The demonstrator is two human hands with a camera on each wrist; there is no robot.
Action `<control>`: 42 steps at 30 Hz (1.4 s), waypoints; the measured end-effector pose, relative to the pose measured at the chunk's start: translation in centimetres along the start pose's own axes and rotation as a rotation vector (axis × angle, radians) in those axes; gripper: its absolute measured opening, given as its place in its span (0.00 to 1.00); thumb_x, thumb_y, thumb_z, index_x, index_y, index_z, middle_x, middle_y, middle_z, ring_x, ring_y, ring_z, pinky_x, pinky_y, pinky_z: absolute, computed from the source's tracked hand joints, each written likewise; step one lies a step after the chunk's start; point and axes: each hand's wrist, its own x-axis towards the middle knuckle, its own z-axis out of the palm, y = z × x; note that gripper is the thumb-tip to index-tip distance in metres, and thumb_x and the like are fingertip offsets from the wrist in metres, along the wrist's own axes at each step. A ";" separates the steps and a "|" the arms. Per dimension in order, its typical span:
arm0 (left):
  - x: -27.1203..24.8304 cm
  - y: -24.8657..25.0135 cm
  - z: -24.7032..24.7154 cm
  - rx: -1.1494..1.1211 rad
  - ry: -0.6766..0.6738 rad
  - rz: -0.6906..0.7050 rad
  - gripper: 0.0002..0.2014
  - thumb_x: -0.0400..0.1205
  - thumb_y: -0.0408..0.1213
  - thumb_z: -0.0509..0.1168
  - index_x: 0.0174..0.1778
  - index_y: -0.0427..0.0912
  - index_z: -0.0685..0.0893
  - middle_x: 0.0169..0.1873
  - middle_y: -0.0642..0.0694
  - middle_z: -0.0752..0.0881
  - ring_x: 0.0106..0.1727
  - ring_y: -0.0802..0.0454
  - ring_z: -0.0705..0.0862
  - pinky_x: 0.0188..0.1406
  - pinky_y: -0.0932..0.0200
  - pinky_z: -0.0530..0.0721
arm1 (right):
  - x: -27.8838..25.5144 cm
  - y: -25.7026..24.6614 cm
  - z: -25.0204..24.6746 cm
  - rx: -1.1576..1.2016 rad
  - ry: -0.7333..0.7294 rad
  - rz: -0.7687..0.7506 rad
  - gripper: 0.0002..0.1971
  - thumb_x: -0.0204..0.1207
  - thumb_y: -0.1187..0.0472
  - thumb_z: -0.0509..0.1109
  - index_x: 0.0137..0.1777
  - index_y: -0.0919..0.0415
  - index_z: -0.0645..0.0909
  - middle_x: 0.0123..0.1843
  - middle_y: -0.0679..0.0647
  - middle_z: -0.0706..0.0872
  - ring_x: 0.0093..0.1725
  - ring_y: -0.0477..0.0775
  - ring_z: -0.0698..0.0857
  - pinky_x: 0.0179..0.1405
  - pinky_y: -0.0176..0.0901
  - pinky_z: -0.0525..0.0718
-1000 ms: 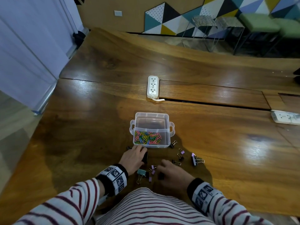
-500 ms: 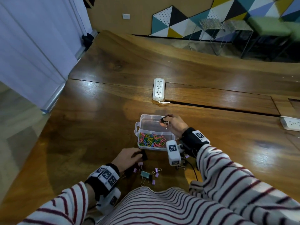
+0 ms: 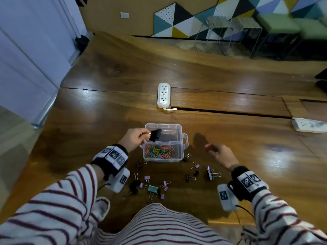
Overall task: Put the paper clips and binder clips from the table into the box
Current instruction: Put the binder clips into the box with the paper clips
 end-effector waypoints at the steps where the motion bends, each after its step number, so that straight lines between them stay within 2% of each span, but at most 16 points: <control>1: 1.1 0.3 -0.2 0.024 0.006 -0.010 0.10 0.84 0.33 0.58 0.53 0.33 0.83 0.40 0.46 0.85 0.32 0.61 0.80 0.32 0.71 0.79 | -0.4 1.2 0.1 -0.132 0.018 -0.006 0.13 0.77 0.69 0.63 0.60 0.62 0.79 0.59 0.59 0.85 0.57 0.57 0.84 0.56 0.43 0.80; 4: 3.6 1.1 -0.4 0.115 0.021 -0.045 0.12 0.84 0.33 0.58 0.59 0.35 0.82 0.46 0.41 0.87 0.33 0.62 0.79 0.31 0.73 0.75 | -1.9 3.7 1.0 -0.297 -0.046 0.056 0.15 0.76 0.62 0.67 0.62 0.62 0.75 0.64 0.63 0.81 0.60 0.61 0.82 0.62 0.51 0.80; 6: 4.5 1.3 -0.3 0.171 0.014 -0.048 0.13 0.84 0.32 0.58 0.61 0.36 0.82 0.50 0.39 0.88 0.34 0.62 0.80 0.32 0.73 0.76 | -2.6 4.4 2.2 -0.360 -0.124 0.102 0.24 0.74 0.53 0.70 0.65 0.61 0.69 0.67 0.62 0.75 0.63 0.63 0.79 0.62 0.55 0.79; 9: 5.1 1.3 0.0 0.261 -0.031 -0.042 0.14 0.84 0.31 0.58 0.63 0.34 0.81 0.54 0.37 0.87 0.49 0.51 0.86 0.48 0.67 0.78 | -3.3 4.2 4.0 -0.437 -0.158 0.089 0.30 0.69 0.47 0.73 0.65 0.60 0.65 0.66 0.59 0.72 0.63 0.62 0.76 0.57 0.55 0.80; 15: 4.2 1.0 -0.3 0.281 -0.152 -0.029 0.14 0.83 0.39 0.60 0.62 0.40 0.83 0.60 0.40 0.84 0.61 0.46 0.81 0.62 0.57 0.76 | -3.1 3.0 5.4 -0.457 -0.103 0.039 0.23 0.72 0.62 0.72 0.64 0.61 0.66 0.64 0.60 0.74 0.63 0.62 0.76 0.58 0.53 0.81; 20: -0.9 -0.2 -2.1 0.136 0.050 0.084 0.13 0.83 0.35 0.58 0.61 0.37 0.81 0.54 0.41 0.84 0.53 0.51 0.81 0.46 0.70 0.76 | -3.1 2.7 4.7 -0.443 -0.146 0.028 0.24 0.74 0.67 0.66 0.68 0.60 0.62 0.63 0.61 0.76 0.61 0.63 0.78 0.57 0.51 0.81; 22: -4.0 -1.1 -2.1 0.108 0.088 0.047 0.10 0.83 0.35 0.59 0.57 0.41 0.81 0.51 0.47 0.83 0.51 0.54 0.80 0.44 0.70 0.76 | -3.2 2.0 3.7 -0.333 -0.100 0.018 0.21 0.74 0.67 0.64 0.65 0.61 0.63 0.56 0.63 0.82 0.52 0.63 0.83 0.52 0.53 0.85; 24: -7.0 -2.4 -1.2 0.104 0.010 -0.011 0.06 0.82 0.36 0.60 0.53 0.49 0.79 0.51 0.50 0.81 0.49 0.57 0.80 0.47 0.67 0.79 | -2.9 0.3 2.4 -0.182 -0.010 0.000 0.15 0.75 0.70 0.62 0.60 0.63 0.68 0.50 0.63 0.85 0.45 0.61 0.84 0.46 0.51 0.86; 26: -9.5 -3.9 0.2 0.153 -0.116 -0.078 0.06 0.82 0.40 0.61 0.52 0.54 0.76 0.53 0.52 0.79 0.50 0.61 0.79 0.55 0.61 0.82 | -2.0 -1.7 1.4 -0.076 0.052 -0.049 0.11 0.76 0.72 0.62 0.58 0.65 0.72 0.52 0.62 0.85 0.48 0.59 0.84 0.49 0.47 0.84; 29: -12.1 -5.4 2.5 0.271 -0.212 -0.172 0.16 0.79 0.48 0.64 0.62 0.56 0.73 0.61 0.56 0.73 0.52 0.63 0.77 0.52 0.66 0.80 | -0.2 -5.0 1.0 0.169 0.015 -0.071 0.10 0.76 0.72 0.63 0.57 0.65 0.75 0.53 0.53 0.82 0.53 0.53 0.82 0.50 0.41 0.83; 32: -13.2 -5.3 4.2 0.363 -0.232 -0.159 0.27 0.76 0.52 0.67 0.69 0.52 0.68 0.67 0.55 0.67 0.56 0.62 0.75 0.50 0.68 0.79 | 2.3 -7.9 2.3 0.528 -0.047 -0.034 0.07 0.77 0.75 0.60 0.50 0.64 0.75 0.45 0.52 0.81 0.44 0.50 0.82 0.39 0.32 0.84; 34: -13.1 -4.9 5.2 0.381 -0.206 -0.165 0.32 0.73 0.52 0.70 0.70 0.49 0.66 0.68 0.53 0.67 0.60 0.59 0.74 0.56 0.63 0.81 | 3.9 -9.3 3.2 0.637 -0.025 0.003 0.08 0.78 0.74 0.61 0.45 0.60 0.75 0.43 0.53 0.81 0.40 0.48 0.83 0.38 0.34 0.85; 35: -12.8 -4.8 5.6 0.387 -0.193 -0.174 0.33 0.73 0.52 0.70 0.70 0.48 0.66 0.68 0.52 0.67 0.62 0.58 0.74 0.58 0.61 0.81 | 4.5 -9.9 3.6 0.667 -0.020 0.023 0.07 0.78 0.73 0.62 0.46 0.60 0.74 0.45 0.55 0.82 0.40 0.49 0.84 0.43 0.40 0.87; 37: -12.2 -4.8 6.2 0.398 -0.174 -0.189 0.32 0.73 0.51 0.70 0.70 0.47 0.66 0.67 0.51 0.69 0.66 0.55 0.73 0.62 0.59 0.81 | 5.2 -10.4 4.2 0.512 -0.020 0.031 0.08 0.78 0.67 0.64 0.55 0.60 0.73 0.55 0.59 0.83 0.49 0.55 0.85 0.57 0.53 0.85; 39: -11.7 -4.8 6.6 0.395 -0.166 -0.204 0.29 0.75 0.48 0.69 0.68 0.46 0.66 0.67 0.50 0.72 0.67 0.54 0.72 0.64 0.58 0.79 | 4.3 -10.9 4.3 0.150 0.023 -0.076 0.17 0.78 0.64 0.64 0.65 0.62 0.68 0.61 0.60 0.79 0.57 0.57 0.81 0.59 0.50 0.81; 42: -11.6 -5.1 6.9 0.391 -0.167 -0.189 0.26 0.77 0.46 0.68 0.68 0.47 0.66 0.67 0.50 0.73 0.67 0.54 0.72 0.66 0.58 0.78 | 0.6 -11.7 5.0 -0.158 0.149 -0.461 0.17 0.79 0.67 0.60 0.67 0.62 0.69 0.64 0.59 0.76 0.60 0.55 0.78 0.57 0.42 0.79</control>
